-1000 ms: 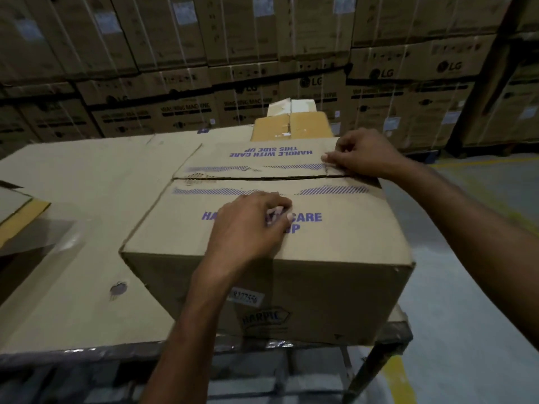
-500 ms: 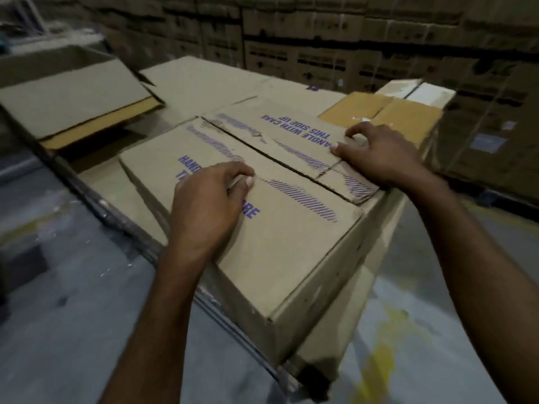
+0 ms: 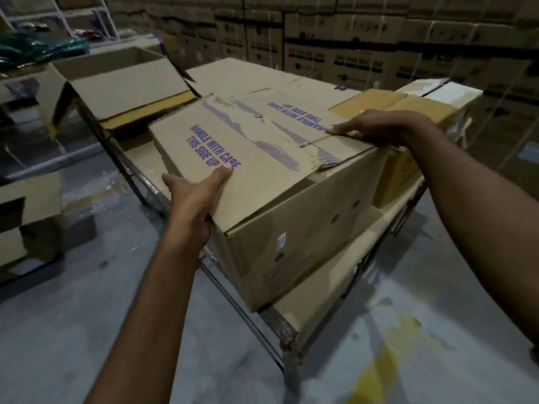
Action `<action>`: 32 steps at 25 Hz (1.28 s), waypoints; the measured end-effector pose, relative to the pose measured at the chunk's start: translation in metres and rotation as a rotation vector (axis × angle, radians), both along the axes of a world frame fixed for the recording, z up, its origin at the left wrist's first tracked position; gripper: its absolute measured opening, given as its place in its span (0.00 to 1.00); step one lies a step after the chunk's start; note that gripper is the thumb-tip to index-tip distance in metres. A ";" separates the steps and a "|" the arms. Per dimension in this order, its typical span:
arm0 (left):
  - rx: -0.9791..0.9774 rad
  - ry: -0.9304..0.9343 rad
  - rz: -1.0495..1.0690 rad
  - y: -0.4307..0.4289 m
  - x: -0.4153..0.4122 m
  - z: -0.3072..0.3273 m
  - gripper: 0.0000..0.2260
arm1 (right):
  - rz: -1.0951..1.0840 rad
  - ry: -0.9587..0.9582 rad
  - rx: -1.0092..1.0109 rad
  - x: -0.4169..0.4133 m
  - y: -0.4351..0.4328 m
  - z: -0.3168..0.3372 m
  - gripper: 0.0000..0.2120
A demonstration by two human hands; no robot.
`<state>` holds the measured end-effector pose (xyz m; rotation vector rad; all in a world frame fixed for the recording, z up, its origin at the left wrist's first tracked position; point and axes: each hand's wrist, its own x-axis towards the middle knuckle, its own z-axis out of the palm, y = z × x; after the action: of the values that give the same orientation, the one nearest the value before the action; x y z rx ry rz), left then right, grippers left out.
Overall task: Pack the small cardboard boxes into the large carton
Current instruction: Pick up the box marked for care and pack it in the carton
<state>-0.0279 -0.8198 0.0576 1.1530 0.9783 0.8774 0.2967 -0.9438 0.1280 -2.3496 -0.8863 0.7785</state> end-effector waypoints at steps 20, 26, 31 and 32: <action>0.065 0.715 -0.177 0.052 -0.053 0.073 0.30 | 0.087 0.270 -0.124 0.006 -0.007 0.029 0.24; 0.014 0.884 -0.241 0.073 -0.034 0.084 0.36 | 0.114 0.333 -0.181 0.007 0.006 0.041 0.43; -0.066 0.780 -0.231 0.067 -0.025 0.082 0.37 | 0.065 0.321 -0.131 0.001 0.020 0.027 0.48; -0.048 0.772 -0.203 0.064 -0.026 0.080 0.38 | 0.067 0.291 -0.121 -0.002 0.020 0.025 0.47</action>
<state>-0.0534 -0.7558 0.1376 1.5574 1.4527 0.2220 0.2950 -0.9236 0.1526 -2.2381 -0.8140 1.1962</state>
